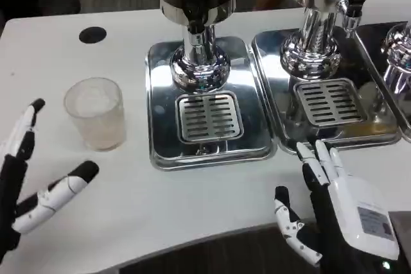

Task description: Grasp the cup under the faucet to collect the drink, then remove the cup.

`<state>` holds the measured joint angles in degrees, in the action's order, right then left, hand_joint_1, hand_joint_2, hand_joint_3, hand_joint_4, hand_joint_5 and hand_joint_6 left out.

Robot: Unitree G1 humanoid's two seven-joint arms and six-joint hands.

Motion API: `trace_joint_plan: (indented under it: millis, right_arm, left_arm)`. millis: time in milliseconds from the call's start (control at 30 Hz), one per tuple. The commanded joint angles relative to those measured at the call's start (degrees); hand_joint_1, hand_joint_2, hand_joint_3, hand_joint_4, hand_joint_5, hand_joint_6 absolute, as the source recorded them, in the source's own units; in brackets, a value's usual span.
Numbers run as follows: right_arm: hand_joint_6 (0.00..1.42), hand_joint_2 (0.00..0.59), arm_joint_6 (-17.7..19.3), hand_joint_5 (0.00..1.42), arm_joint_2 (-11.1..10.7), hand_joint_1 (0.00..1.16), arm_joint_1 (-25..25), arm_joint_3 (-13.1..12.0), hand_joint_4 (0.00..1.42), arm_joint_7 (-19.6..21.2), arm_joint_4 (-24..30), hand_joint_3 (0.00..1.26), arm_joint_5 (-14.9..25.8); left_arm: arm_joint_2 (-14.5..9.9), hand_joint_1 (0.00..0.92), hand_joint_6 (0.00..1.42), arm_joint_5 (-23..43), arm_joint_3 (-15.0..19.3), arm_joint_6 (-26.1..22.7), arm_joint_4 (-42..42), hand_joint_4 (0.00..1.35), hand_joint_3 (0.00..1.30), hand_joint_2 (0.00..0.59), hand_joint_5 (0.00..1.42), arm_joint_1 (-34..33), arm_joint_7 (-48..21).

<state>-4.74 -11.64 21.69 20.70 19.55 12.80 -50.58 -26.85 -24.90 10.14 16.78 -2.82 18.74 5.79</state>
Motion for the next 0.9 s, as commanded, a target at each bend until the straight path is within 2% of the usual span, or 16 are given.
trace_joint_plan:
  millis: [33, 300, 667, 900]
  right_arm:
    - [0.11, 0.508, 0.19, 0.0, 0.79, 0.39, 0.31, 0.23, 0.0, 1.04, -0.92, 0.12, 0.08]
    - [0.11, 0.508, 0.11, 0.01, 1.46, 0.4, 0.86, 0.24, 0.01, 1.46, -0.75, 0.15, -0.05]
    - [0.11, 0.508, 0.68, 0.03, 1.66, 0.4, 0.94, -0.05, 0.03, 1.68, -0.47, 0.17, 0.23]
    - [0.13, 0.506, 1.46, 0.04, 1.66, 0.41, 1.3, -0.29, 0.04, 2.14, -0.26, 0.19, 0.73]
  left_arm:
    - [-1.44, 0.083, 0.15, 2.16, 0.32, 1.07, 7.05, 0.0, 0.0, 0.037, 0.07, -5.15, -0.63]
    - [-2.21, 0.127, 0.15, 2.06, -0.27, 3.14, 16.4, 0.02, 0.01, 0.04, 0.13, -12.36, 1.54]
    - [-4.22, 0.268, 0.19, 1.01, -3.98, 0.78, 26.67, 0.02, 0.02, 0.048, 0.17, -22.32, 0.82]
    - [-4.9, 0.291, 0.2, 0.93, -6.49, -0.13, 32.18, 0.03, 0.03, 0.054, 0.18, -27.32, 1.04]
